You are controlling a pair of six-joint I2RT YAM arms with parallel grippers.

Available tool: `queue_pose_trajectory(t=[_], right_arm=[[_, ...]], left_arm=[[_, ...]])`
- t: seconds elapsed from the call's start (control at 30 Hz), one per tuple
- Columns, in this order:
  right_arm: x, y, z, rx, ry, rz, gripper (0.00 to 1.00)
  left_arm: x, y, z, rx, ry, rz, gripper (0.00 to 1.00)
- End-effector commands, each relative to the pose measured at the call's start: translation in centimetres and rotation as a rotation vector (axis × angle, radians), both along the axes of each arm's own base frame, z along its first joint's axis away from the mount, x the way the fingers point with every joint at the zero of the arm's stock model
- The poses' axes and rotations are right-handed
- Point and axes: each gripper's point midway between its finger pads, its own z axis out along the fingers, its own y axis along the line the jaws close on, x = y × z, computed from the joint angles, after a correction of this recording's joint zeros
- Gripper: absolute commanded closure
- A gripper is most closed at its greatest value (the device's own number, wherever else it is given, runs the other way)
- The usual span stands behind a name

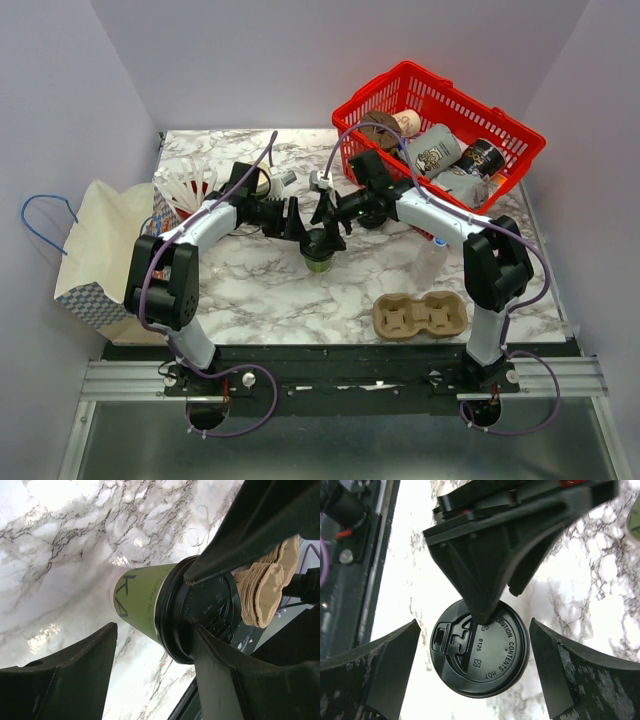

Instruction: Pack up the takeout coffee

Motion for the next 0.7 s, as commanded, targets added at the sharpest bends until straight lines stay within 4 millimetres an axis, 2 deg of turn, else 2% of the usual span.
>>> queue_pose_trajectory(t=[0.0,0.4,0.67], right_arm=[[-0.6,-1.0,-0.7,-0.022,-0.140,0.101,0.00],[0.1,-1.6,-2.6,-0.085,-0.183,0.108,0.00],[1.1,-2.2,-4.2,-0.137,-0.254,0.086,0.13]], left_arm=[[0.6,1.6,-3.4,0.142,0.007,0.017,0.33],[0.6,1.4,-3.4,0.127,0.012,0.013,0.33],[0.6,1.2,-3.6,0.122,0.024,0.010,0.34]])
